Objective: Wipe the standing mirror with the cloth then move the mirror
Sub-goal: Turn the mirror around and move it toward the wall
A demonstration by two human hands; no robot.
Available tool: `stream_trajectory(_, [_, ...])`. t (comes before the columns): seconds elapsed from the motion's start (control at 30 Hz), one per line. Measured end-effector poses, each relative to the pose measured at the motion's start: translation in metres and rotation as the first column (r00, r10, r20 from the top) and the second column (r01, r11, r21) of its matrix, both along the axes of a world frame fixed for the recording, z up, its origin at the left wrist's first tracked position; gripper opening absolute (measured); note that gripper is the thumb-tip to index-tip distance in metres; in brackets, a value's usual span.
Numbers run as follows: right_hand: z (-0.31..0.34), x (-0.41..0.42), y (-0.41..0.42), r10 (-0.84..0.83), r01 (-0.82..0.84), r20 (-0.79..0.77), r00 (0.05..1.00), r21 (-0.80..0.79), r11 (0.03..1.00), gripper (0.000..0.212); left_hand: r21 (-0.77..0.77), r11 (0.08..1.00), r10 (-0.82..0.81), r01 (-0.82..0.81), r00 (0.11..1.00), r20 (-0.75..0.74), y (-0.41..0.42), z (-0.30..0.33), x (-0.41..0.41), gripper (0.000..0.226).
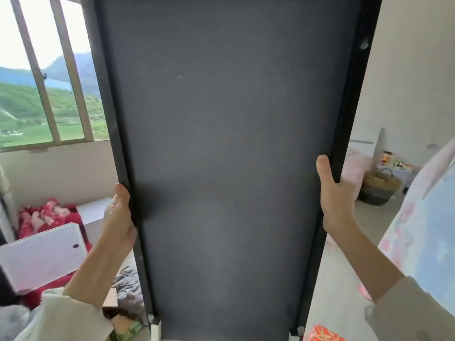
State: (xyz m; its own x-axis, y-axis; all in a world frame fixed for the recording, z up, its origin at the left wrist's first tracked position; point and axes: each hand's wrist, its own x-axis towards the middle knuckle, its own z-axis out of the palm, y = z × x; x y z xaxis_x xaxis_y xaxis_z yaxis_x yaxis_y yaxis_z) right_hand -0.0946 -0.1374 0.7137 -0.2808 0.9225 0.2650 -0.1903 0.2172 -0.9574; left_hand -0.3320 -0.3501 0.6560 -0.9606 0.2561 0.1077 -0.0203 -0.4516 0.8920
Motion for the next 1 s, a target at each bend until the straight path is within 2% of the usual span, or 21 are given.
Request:
stream_trajectory(0.17, [-0.012, -0.085, 0.025, -0.047, 0.053, 0.074, 0.996, -0.08, 0.995, 0.071, -0.033, 0.999, 0.014, -0.014, 1.0, 0.008, 0.021, -0.001, -0.076, 0.036])
stream_trajectory(0.27, [-0.026, -0.126, 0.057, -0.067, 0.073, 0.05, 0.997, -0.118, 0.99, 0.059, -0.046, 0.998, 0.043, -0.042, 0.999, 0.016, 0.046, -0.001, -0.112, 0.036])
stream_trajectory(0.4, [-0.038, -0.169, 0.115, -0.094, 0.099, 0.04, 0.995, -0.157, 0.983, 0.054, -0.07, 0.997, 0.042, -0.041, 0.999, 0.01, 0.099, 0.007, -0.155, 0.037])
stream_trajectory(0.63, [-0.044, -0.233, 0.238, -0.153, 0.16, 0.056, 0.987, -0.176, 0.971, 0.055, -0.15, 0.989, -0.003, -0.003, 0.999, -0.041, 0.233, 0.021, -0.228, 0.038])
stream_trajectory(0.73, [-0.033, -0.263, 0.29, -0.146, 0.147, 0.022, 0.989, -0.181, 0.972, 0.055, -0.132, 0.991, -0.033, 0.028, 0.999, -0.04, 0.291, 0.026, -0.259, 0.046])
stream_trajectory(0.8, [-0.023, -0.278, 0.314, -0.147, 0.137, -0.065, 0.987, -0.134, 0.981, 0.058, -0.133, 0.99, -0.054, 0.048, 0.998, -0.045, 0.324, 0.028, -0.281, 0.042])
stream_trajectory(0.9, [-0.006, -0.299, 0.349, -0.179, 0.175, -0.086, 0.98, -0.06, 0.983, 0.063, -0.132, 0.988, -0.088, 0.082, 0.995, -0.041, 0.378, 0.028, -0.318, 0.036])
stream_trajectory(0.97, [-0.007, -0.319, 0.392, -0.225, 0.221, -0.085, 0.971, -0.055, 0.974, 0.05, -0.106, 0.988, -0.12, 0.115, 0.992, -0.045, 0.421, 0.025, -0.344, 0.034])
stream_trajectory(1.0, [-0.008, -0.329, 0.415, -0.266, 0.263, -0.061, 0.962, -0.053, 0.963, 0.051, -0.096, 0.984, -0.153, 0.149, 0.988, -0.037, 0.443, 0.025, -0.355, 0.035])
